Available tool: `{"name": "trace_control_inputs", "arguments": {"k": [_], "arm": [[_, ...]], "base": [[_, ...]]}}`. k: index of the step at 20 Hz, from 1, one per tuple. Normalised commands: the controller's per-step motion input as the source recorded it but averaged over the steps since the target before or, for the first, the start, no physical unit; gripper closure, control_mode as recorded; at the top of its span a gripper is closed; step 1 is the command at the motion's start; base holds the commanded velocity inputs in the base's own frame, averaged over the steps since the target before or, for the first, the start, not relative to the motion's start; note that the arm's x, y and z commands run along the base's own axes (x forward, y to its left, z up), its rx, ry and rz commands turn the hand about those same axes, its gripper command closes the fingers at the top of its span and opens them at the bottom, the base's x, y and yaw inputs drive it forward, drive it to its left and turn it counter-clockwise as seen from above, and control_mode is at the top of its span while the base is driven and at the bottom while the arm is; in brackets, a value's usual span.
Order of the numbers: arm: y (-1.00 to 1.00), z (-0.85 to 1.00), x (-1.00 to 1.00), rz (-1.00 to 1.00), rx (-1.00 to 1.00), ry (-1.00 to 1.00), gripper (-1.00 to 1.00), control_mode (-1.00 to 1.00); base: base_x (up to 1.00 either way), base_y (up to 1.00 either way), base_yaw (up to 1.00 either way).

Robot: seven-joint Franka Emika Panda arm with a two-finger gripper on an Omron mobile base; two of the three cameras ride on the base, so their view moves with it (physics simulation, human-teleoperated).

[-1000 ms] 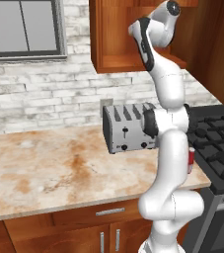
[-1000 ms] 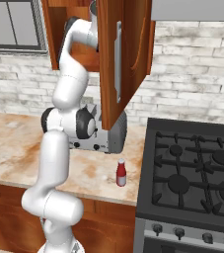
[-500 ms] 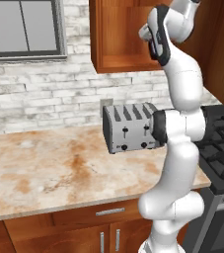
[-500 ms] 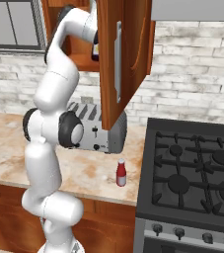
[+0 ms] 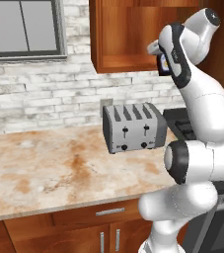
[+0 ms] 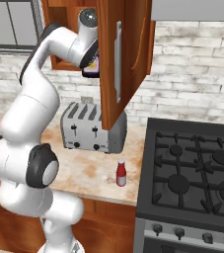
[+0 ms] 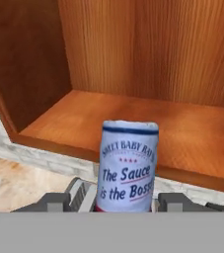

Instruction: Take 2 condiments from the cabinet and move them on the counter near the stove.Make sure the condiments are lined up with each other, next to each other.

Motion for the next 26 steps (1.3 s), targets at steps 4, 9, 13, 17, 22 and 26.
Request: {"name": "trace_control_inputs", "arguments": {"k": [4, 9, 13, 17, 22, 26], "arm": [[0.32, -0.09, -1.00, 0.00, 0.00, -0.03, 1.00, -1.00], [0.22, -0.07, -1.00, 0.00, 0.00, 0.00, 1.00, -1.00], [0.07, -0.09, -0.95, 0.00, 0.00, 0.03, 1.00, -1.00], [0.00, -0.17, -0.60, -0.03, 0.03, 0.12, 1.00, -1.00], [0.00, -0.10, -0.39, -0.05, 0.03, 0.11, 1.00, -1.00], [-0.12, 0.00, -0.03, -0.02, 0.02, 0.04, 1.00, -1.00]], "base": [[0.00, 0.00, 0.00], [0.00, 0.00, 0.00], [0.00, 0.00, 0.00], [0.00, 0.00, 0.00], [0.00, 0.00, 0.00], [0.00, 0.00, 0.00]]}}
